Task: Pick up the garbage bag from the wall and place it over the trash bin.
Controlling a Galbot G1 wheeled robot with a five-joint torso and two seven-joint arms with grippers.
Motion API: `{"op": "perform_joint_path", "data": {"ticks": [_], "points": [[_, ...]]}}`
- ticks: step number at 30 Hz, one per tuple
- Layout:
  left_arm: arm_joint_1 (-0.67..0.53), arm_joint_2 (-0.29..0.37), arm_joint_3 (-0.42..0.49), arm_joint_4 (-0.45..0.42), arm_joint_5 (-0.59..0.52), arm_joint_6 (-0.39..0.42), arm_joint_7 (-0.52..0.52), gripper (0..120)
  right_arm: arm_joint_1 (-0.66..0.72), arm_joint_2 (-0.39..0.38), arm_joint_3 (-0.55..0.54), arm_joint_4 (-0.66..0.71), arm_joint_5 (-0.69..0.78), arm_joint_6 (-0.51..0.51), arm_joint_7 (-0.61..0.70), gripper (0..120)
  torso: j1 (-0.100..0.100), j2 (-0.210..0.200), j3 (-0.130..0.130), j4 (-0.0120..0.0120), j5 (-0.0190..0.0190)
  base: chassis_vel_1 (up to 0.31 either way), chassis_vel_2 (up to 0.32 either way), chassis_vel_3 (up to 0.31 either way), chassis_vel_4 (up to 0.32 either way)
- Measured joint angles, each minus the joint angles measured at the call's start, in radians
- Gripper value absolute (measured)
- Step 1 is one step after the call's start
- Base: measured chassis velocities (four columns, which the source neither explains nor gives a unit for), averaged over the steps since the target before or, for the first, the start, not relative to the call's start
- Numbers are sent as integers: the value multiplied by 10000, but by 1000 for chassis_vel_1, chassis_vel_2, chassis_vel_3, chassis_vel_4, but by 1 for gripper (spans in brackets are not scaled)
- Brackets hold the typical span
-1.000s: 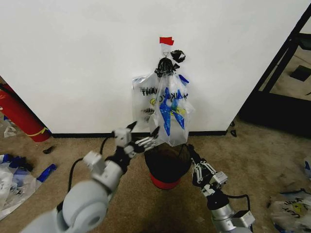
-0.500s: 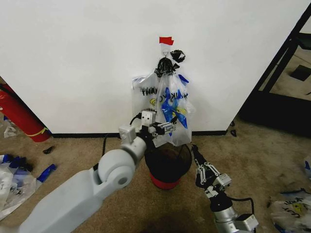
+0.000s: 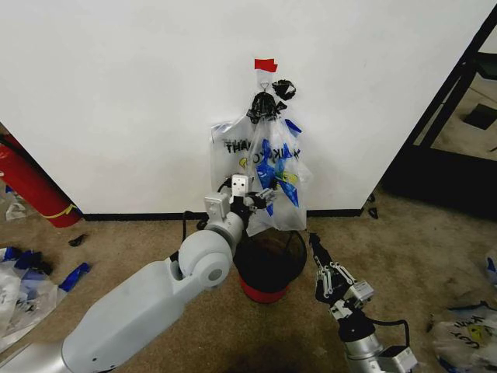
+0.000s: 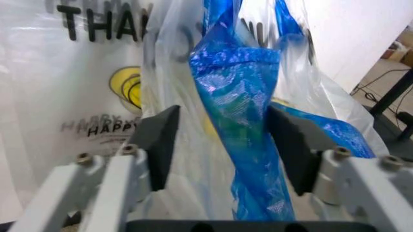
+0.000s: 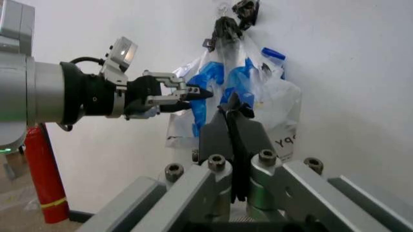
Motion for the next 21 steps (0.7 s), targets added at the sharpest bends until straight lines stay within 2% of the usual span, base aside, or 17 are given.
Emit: {"op": "perform_joint_path", "data": {"ticks": [10, 12, 14, 15, 18, 19, 21], "points": [[372, 252, -422, -438, 61, -78, -8, 12, 15, 10, -63, -1, -215, -25, 154, 0, 0, 0, 0, -1, -1, 0, 0, 0, 0], [390, 269, -454, -466, 61, -84, -5, 11, 5, 9, -73, 12, -247, -36, 184, 0, 0, 0, 0, -1, -1, 0, 0, 0, 0], [493, 332, -628, -610, 62, -108, 14, 0, -66, 27, -73, 77, -639, -45, 289, 3, 0, 0, 0, 0, -1, 0, 0, 0, 0], [529, 327, -691, -663, 60, -120, 15, 0, -112, 30, -52, 108, -912, -34, 395, 4, 0, 0, 0, 0, -1, 0, 0, 0, 0], [603, 242, -779, -830, 47, -128, 18, 0, -463, -91, 78, 335, -2309, -116, 1250, 17, 0, 0, -1, -1, 0, 0, 0, 0, 0], [603, 242, -779, -830, 47, -128, 18, 0, -463, -91, 78, 335, -2309, -116, 1250, 17, 0, 0, -1, -1, 0, 0, 0, 0, 0], [662, 194, -790, -930, 48, -128, 20, 0, -901, -250, 157, 691, -3323, -499, 2274, 26, 0, 0, -1, -3, 0, 0, 0, 0, 0]]}}
